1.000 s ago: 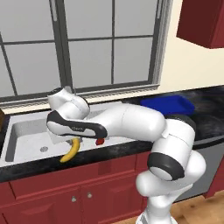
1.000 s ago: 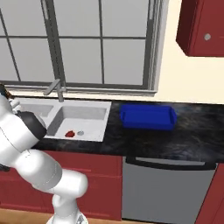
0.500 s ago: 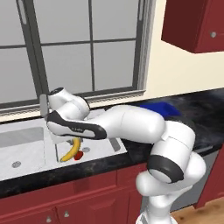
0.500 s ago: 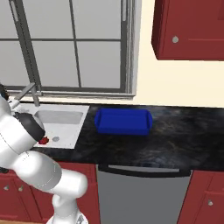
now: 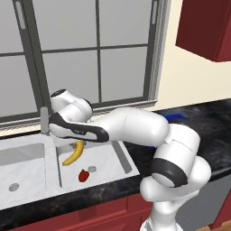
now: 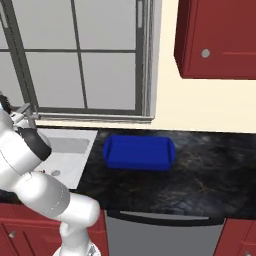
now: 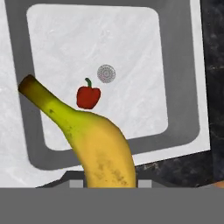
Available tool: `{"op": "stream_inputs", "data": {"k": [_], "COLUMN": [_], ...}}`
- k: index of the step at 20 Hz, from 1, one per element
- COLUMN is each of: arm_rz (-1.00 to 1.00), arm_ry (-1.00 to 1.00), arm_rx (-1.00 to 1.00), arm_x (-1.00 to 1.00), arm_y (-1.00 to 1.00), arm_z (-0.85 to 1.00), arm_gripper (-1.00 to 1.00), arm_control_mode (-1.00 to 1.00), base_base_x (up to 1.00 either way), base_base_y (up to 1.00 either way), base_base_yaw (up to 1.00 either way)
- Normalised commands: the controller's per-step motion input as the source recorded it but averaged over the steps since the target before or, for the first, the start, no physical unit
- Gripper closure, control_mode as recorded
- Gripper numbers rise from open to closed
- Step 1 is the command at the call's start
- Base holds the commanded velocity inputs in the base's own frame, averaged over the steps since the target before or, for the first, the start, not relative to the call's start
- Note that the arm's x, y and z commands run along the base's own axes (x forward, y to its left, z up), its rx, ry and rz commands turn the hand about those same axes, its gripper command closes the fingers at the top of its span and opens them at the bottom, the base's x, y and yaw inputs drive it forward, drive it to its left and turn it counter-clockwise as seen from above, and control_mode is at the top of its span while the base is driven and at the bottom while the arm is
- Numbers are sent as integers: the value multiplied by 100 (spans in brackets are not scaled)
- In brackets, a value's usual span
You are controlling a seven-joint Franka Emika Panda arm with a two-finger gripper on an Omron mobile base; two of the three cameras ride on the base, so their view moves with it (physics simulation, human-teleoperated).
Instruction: Pick up all produce items and place them in the sink. Turn on the sink faucet to wash them. Then turn the sink off and put them in the tray.
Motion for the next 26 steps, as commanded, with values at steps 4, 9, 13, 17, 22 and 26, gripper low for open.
{"op": "stream_inputs", "data": {"k": [4, 9, 13, 17, 22, 26], "arm_rz": [0, 0, 0, 0, 0, 0], "arm_ry": [0, 0, 0, 0, 0, 0], "arm_rx": [0, 0, 0, 0, 0, 0], "arm_x": [0, 0, 0, 0, 0, 42], "arm_y": [0, 0, 0, 0, 0, 0], "arm_z": [0, 0, 0, 0, 0, 0], "arm_gripper": [100, 100, 100, 100, 100, 100], "arm_control_mode": [100, 100, 100, 100, -100, -100], "base_base_x": [46, 54, 67, 70, 2, 0], "base_base_y": [-52, -59, -34, -5, 0, 0], "base_base_yaw": [15, 17, 11, 13, 1, 0]}}
